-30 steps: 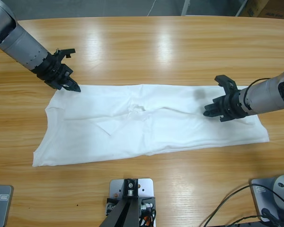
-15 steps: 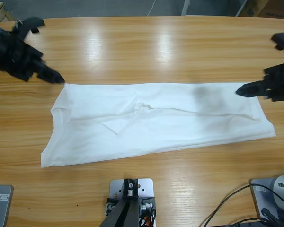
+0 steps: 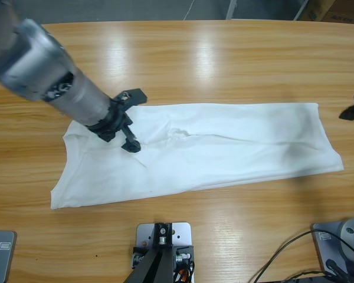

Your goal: Fold clothes

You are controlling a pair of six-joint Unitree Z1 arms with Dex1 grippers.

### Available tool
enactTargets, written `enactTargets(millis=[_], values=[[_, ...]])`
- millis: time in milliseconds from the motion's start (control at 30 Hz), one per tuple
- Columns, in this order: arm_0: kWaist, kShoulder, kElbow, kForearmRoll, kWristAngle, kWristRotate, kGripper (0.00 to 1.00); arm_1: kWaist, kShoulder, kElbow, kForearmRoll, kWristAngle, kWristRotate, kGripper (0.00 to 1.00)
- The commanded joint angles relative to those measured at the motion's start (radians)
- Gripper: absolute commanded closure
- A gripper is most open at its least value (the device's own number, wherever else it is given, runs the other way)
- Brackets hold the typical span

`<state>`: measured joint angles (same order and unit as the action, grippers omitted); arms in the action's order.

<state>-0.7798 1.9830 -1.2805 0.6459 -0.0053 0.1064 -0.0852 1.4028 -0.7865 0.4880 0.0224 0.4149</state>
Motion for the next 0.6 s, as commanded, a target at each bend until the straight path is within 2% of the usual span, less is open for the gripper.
enactTargets(millis=[33,267,467,600], values=[[0.004,0.104,-0.026,-0.017,0.013,0.022,0.036,-0.121,0.167,0.113,-0.143,0.111,0.067,0.731],[0.005,0.103,-0.029,-0.017,0.012,0.010,0.041,-0.202,0.263,0.146,-0.218,0.186,0.048,0.731],[0.005,0.102,-0.028,-0.017,0.009,0.007,0.041,-0.206,0.283,0.162,-0.249,0.218,0.041,0.740],[0.006,0.103,-0.029,-0.019,0.005,0.006,0.041,-0.207,0.296,0.164,-0.255,0.218,0.038,0.782]])
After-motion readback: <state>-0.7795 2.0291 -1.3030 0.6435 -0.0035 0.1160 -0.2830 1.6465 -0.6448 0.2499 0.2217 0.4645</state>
